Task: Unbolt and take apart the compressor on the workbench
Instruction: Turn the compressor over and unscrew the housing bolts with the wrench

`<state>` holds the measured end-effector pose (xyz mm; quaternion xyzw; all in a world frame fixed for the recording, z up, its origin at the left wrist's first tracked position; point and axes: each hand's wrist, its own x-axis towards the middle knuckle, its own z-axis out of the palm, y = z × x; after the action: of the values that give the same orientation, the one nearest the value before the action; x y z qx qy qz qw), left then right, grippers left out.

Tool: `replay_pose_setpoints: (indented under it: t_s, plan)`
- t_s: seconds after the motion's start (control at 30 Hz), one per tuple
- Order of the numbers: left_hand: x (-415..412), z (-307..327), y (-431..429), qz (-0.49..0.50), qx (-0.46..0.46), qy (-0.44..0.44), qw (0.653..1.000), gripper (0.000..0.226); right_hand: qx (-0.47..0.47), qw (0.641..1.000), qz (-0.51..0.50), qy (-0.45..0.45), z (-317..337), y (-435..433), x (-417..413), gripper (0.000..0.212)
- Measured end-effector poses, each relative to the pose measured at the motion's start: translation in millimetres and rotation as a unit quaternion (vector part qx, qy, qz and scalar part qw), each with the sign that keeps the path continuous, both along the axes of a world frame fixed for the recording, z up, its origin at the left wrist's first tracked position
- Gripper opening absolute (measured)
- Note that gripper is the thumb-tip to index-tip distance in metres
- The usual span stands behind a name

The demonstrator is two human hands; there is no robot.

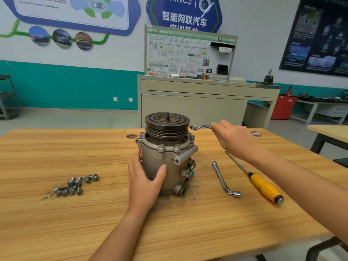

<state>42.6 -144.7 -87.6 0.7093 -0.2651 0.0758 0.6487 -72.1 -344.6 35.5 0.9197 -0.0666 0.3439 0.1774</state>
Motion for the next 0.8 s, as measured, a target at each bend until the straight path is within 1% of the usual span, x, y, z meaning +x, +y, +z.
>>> replay_pose_setpoints:
  t_s: [0.07, 0.1, 0.2, 0.27, 0.5, 0.57, 0.7, 0.8]
  plan:
    - [0, 0, 0, 0.0, -0.001, 0.0, 1.0, 0.083, 0.05, 0.999, -0.02, -0.008, 2, 6, -18, 0.019]
    - [0, 0, 0, 0.001, -0.001, 0.0, 1.0, 0.083, 0.054, 0.998, -0.036, 0.001, 3, 9, -24, 0.021]
    - [1, -1, -1, 0.0, -0.003, 0.002, 1.0, 0.083, 0.041, 0.99, -0.107, 0.08, 7, 18, -30, 0.022]
    - [1, -1, -1, -0.004, -0.006, 0.004, 1.0, 0.082, 0.051, 0.983, -0.138, 0.108, 10, 26, -29, 0.022]
    - [0, -1, 1, -0.009, -0.012, 0.009, 1.0, 0.082, 0.074, 0.968, -0.176, 0.165, 15, 52, -21, 0.027]
    - [0, -1, 0, -0.008, -0.011, 0.009, 1.0, 0.082, 0.044, 0.961, -0.196, 0.193, 19, 59, -21, 0.028]
    - [-1, -1, -1, 0.0, -0.01, 0.007, 1.0, 0.081, -0.062, 0.937, -0.212, 0.27, 29, 81, -17, 0.029]
    - [-1, 0, -1, -0.001, -0.01, 0.006, 1.0, 0.081, -0.12, 0.923, -0.21, 0.299, 35, 88, -14, 0.029]
